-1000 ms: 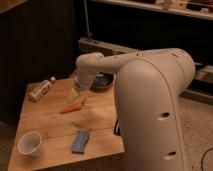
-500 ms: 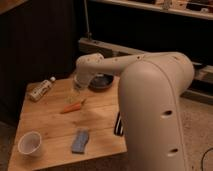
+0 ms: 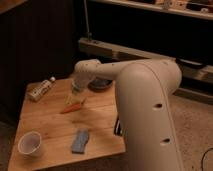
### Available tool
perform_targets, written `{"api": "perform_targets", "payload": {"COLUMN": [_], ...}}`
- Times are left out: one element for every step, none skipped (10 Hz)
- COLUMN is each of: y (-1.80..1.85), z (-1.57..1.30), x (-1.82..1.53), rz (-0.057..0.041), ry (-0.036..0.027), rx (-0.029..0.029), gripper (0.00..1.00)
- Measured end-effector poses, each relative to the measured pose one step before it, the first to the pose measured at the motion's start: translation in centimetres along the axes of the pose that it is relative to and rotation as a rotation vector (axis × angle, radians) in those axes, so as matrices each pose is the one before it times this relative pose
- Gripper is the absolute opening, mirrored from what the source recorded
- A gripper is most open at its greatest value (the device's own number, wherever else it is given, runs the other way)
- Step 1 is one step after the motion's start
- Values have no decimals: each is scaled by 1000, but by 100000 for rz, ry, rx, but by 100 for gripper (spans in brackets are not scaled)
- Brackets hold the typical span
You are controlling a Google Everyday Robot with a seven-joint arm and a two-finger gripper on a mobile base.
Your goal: Place the pepper on the white sponge
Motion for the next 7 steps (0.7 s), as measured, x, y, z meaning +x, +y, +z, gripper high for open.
{"api": "perform_targets", "payload": {"y": [230,578,280,120,130,71,-72], "z": [472,1016,770,559,746,644,580], "x": [197,54,181,228,325,327,584], "rz": [-1173,-2656,-1482,-798,-969,453,1057], "ry": [484,821,790,755,1608,1631,1765], "rx": [-347,-887,-356,-55,494,583,601], "gripper": [80,80,80,80,80,80,80]}}
